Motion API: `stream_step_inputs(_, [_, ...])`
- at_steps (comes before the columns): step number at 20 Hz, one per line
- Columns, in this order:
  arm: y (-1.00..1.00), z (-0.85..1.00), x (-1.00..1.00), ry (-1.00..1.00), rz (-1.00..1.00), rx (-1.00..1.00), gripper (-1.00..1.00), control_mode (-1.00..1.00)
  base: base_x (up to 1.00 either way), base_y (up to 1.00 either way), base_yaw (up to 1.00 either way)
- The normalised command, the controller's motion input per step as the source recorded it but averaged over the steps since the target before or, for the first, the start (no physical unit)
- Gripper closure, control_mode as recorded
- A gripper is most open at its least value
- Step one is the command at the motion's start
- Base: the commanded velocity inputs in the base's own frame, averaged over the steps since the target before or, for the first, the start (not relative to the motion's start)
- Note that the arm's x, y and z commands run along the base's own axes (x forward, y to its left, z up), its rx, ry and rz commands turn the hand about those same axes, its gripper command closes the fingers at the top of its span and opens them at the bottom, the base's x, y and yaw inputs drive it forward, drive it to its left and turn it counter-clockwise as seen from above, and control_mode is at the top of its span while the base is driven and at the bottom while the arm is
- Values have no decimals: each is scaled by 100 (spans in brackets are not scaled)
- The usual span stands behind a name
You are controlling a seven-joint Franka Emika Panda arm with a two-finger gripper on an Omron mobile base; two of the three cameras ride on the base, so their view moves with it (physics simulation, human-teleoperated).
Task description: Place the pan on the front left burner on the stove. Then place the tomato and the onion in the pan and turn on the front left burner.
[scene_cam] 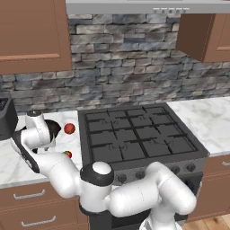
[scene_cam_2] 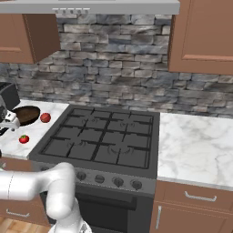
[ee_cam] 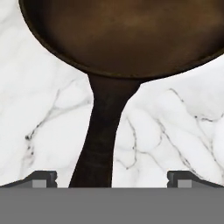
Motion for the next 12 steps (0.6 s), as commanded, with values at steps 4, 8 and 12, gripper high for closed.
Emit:
stream_step_inputs(4, [18, -19, 28, 0, 0, 0, -100, -100, 0, 0, 0])
stream_step_inputs(8, [20, -19, 28, 0, 0, 0, -100, -100, 0, 0, 0])
stream_step_inputs(12, [22, -17, 27, 0, 0, 0, -100, -100, 0, 0, 0])
